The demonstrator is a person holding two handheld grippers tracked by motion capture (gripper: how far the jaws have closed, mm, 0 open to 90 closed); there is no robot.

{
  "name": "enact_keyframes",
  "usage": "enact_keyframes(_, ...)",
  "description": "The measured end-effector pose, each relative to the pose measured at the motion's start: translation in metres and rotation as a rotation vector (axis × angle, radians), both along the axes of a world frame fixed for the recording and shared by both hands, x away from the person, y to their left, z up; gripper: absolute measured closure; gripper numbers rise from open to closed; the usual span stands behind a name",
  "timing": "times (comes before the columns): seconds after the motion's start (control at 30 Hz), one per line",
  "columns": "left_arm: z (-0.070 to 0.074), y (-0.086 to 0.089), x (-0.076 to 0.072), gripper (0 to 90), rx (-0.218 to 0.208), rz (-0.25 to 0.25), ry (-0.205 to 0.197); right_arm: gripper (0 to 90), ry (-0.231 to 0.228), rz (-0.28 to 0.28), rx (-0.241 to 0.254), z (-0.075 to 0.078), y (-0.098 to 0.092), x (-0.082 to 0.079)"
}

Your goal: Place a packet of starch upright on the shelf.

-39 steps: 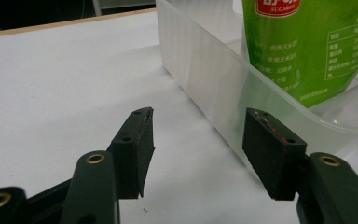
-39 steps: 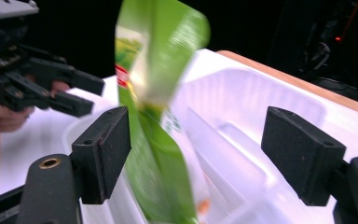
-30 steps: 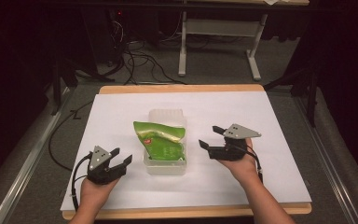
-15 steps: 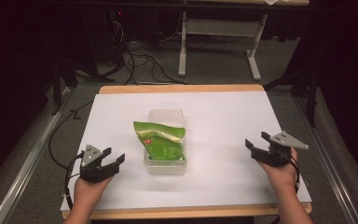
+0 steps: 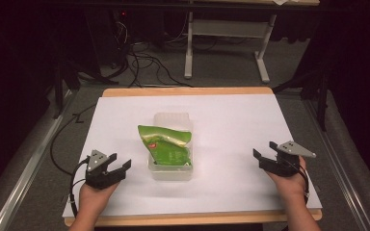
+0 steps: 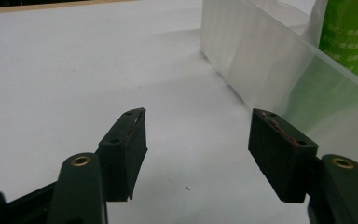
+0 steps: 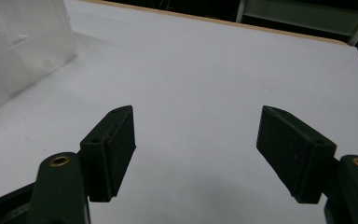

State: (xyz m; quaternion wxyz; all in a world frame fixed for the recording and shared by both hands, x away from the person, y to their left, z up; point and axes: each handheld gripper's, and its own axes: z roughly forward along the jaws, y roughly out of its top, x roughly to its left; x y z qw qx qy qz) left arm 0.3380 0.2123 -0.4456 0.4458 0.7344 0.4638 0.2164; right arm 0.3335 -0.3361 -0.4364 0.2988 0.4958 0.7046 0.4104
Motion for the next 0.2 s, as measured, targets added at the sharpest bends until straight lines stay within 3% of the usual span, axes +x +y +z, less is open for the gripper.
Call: enact_keyframes(0.2, 0.0009, -0.0005, 0.0007, 37.3, -0.019, 0.005, 0.006, 25.5, 0.006, 0.023, 0.016, 0.0017, 0.0025, 0.0002)
